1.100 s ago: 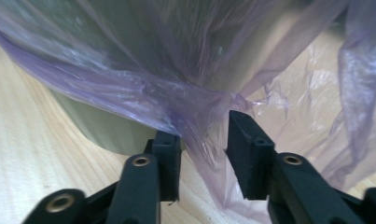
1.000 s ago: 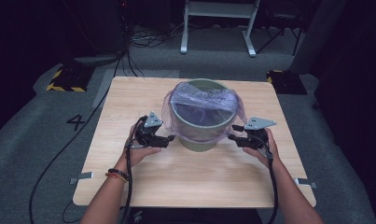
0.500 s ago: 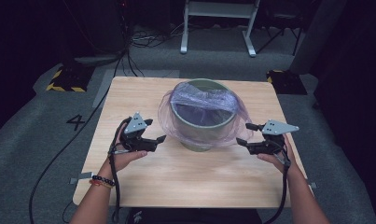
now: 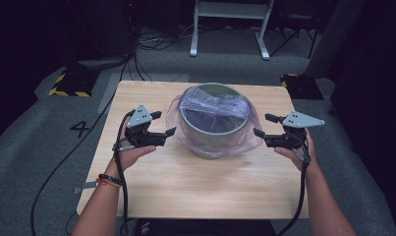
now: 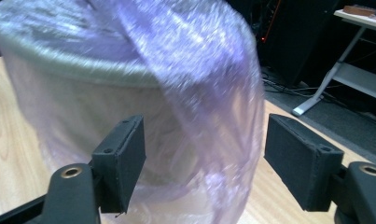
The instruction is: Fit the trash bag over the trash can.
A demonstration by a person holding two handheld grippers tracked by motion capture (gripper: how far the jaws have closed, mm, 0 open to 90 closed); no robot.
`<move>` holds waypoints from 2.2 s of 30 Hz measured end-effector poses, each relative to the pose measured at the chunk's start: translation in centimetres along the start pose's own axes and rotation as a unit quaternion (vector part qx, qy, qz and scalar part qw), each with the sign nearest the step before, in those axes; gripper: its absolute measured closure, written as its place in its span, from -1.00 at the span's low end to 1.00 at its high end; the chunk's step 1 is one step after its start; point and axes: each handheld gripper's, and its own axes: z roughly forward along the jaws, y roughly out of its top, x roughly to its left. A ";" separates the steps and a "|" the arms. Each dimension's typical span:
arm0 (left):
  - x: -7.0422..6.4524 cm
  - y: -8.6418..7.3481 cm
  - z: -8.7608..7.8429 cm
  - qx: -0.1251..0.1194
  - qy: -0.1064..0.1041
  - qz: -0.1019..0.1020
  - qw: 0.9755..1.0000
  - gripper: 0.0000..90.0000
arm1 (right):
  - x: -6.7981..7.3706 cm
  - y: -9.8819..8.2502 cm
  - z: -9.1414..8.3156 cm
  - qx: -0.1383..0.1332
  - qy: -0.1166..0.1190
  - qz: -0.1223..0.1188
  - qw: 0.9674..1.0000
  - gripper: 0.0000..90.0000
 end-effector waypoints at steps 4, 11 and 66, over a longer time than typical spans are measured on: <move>0.5 1.0 0.3 -0.002 -0.001 -0.004 1.000 -0.53 | -0.7 0.9 0.2 -0.002 -0.007 0.003 1.000 -0.34; 1.2 2.9 1.2 -0.002 0.007 0.003 1.000 -0.53 | -1.4 2.4 1.0 0.004 -0.026 -0.002 1.000 -0.32; 3.4 6.6 6.3 0.038 0.065 0.033 0.997 1.00 | -3.0 3.9 3.7 -0.016 -0.057 0.006 0.998 1.00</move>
